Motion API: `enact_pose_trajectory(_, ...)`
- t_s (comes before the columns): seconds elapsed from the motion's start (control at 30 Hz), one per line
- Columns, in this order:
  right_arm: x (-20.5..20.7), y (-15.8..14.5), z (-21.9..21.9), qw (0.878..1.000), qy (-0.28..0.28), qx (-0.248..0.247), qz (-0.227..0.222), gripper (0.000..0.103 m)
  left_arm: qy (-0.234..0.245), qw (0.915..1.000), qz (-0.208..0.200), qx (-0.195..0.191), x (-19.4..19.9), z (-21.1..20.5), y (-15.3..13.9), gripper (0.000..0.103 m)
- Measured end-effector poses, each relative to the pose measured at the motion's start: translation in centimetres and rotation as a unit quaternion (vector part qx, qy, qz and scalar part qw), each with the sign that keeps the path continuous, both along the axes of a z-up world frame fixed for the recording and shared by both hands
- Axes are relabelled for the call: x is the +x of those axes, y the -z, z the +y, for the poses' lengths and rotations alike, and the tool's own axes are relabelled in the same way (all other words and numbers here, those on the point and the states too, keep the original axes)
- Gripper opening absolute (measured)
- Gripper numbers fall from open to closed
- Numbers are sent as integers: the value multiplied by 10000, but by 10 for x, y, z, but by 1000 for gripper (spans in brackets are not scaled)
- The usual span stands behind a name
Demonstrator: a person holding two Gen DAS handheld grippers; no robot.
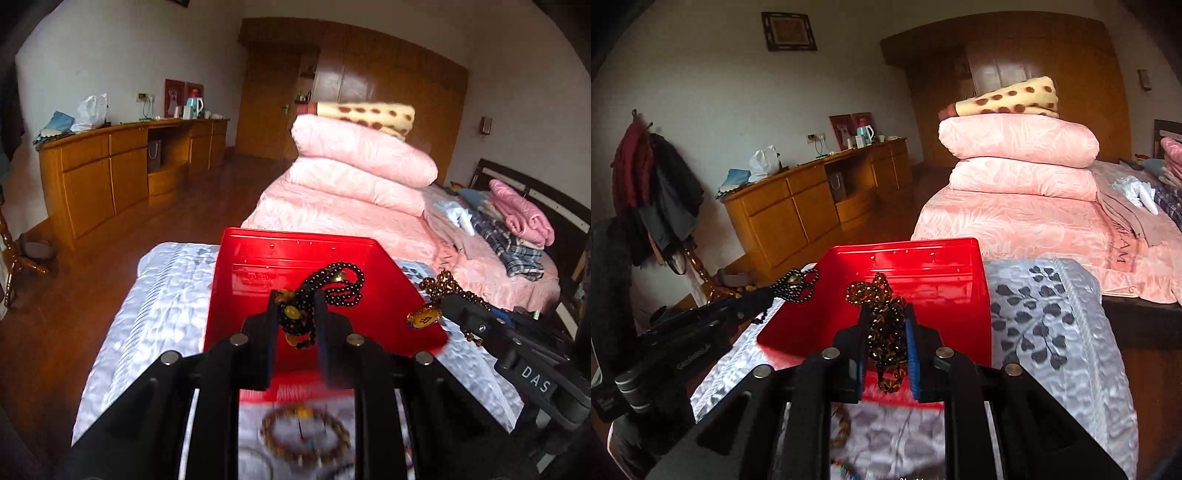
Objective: Organize jewelry
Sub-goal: 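Carry both bead strands into the red tin and open both tools, then lift both tools out of the red tin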
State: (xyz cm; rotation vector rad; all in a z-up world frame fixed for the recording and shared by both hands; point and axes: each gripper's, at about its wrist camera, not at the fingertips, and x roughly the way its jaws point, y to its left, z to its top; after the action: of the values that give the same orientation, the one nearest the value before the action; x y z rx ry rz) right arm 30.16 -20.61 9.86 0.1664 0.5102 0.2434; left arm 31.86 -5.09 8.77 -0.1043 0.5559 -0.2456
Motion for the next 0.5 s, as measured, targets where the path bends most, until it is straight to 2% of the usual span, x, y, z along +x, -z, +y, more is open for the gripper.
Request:
enact_pose_trajectory(0.13, 29, 15, 0, 9997, -2, 39, 244, 18, 62, 9994, 323, 71, 30, -5, 18, 19)
enact_pose_trajectory(0.2, 37, 26, -1, 9990, -9, 39, 435, 23, 66, 9988, 469, 88, 39, -6, 27, 22)
enact_pose_trajectory(0.27, 37, 31, -1, 9989, 14, -46, 461, 25, 46, 9987, 467, 183, 39, -6, 34, 34)
enact_pose_trajectory(0.3, 37, 30, -2, 9990, 39, -68, 440, 26, 32, 9987, 463, 195, 39, -5, 34, 44)
enact_pose_trajectory(0.4, 31, 28, -5, 9994, 79, 14, 351, 31, -5, 9990, 417, 169, 37, -2, 33, 47)
enact_pose_trajectory(0.43, 31, 27, -7, 9994, 87, 31, 330, 32, -33, 9991, 379, 172, 35, 0, 32, 52)
enact_pose_trajectory(0.5, 25, 27, -10, 9994, 138, 78, 309, 41, -98, 9992, 325, 187, 33, 2, 29, 59)
